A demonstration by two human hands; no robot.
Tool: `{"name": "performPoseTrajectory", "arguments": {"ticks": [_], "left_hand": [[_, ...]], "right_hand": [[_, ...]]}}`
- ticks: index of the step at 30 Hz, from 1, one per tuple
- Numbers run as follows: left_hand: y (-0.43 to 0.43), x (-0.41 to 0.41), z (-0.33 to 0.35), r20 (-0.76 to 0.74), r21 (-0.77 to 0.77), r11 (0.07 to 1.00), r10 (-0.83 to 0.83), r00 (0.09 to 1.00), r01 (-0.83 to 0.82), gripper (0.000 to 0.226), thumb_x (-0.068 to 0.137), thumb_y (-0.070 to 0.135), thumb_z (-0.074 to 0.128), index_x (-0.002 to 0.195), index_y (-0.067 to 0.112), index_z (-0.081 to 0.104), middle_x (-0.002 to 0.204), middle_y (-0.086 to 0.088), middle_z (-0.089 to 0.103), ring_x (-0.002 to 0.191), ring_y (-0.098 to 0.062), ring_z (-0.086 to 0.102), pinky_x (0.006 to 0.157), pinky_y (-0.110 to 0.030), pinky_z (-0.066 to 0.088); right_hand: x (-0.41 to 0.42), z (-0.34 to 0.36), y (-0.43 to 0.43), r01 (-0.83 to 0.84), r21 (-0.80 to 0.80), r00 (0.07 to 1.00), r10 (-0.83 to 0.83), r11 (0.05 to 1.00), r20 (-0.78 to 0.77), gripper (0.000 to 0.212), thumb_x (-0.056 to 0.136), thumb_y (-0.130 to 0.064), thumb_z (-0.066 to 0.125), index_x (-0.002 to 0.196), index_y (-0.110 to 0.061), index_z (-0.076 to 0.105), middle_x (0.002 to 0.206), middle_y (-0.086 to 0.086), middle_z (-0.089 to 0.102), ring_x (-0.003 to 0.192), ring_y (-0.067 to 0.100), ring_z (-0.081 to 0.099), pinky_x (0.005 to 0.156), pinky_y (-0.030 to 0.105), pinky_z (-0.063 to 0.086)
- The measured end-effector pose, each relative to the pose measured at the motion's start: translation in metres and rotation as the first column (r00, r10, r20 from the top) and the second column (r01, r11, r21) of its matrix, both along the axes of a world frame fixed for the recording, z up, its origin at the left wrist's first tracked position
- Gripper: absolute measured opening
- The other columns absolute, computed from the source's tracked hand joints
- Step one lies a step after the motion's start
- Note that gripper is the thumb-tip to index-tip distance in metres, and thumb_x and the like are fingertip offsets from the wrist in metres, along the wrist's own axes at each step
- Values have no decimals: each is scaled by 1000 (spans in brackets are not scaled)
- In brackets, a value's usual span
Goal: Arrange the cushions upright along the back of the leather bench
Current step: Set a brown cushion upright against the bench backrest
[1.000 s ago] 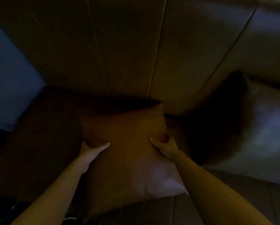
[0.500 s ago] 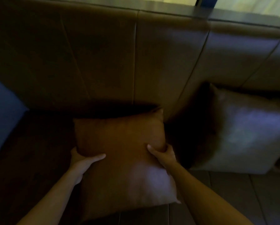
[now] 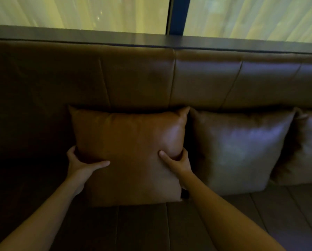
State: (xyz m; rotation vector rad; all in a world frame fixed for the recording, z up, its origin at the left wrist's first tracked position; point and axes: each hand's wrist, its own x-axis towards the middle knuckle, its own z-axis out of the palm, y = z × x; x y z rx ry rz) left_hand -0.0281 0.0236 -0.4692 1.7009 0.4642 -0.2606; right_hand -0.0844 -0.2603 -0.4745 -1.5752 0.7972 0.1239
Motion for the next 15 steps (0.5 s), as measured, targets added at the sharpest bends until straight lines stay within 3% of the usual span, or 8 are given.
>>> {"name": "performPoseTrajectory", "arguments": {"ticks": [6,12,15], "left_hand": [[-7,6,-23,-32,23,1000,11,999,-11,133,52,7,89,148,42,4,158,-6,21,142,-37,25,107,-65,27],[-7,9,-23,-46,46,999,-24,999,26,137,46,17,91,148,43,2,159,-4,20,143,-36,24,107,-66,26],[-9,8,-23,-79,40,999,-24,997,28,128,55,21,89,148,44,4,159,-5,20,143,-38,24,105,-69,27]], "right_hand": [[4,-17,-11,-15,40,1000,15,999,-21,110,69,-45,82,153,-32,13,153,9,34,139,34,38,109,52,41],[7,-20,-10,15,-4,1000,-15,1000,-15,103,72,-49,79,152,-32,16,152,8,36,138,34,39,108,53,41],[6,-21,-9,64,-41,998,-64,997,-8,98,75,-46,78,152,-26,21,151,8,39,138,33,40,109,48,41]]}}
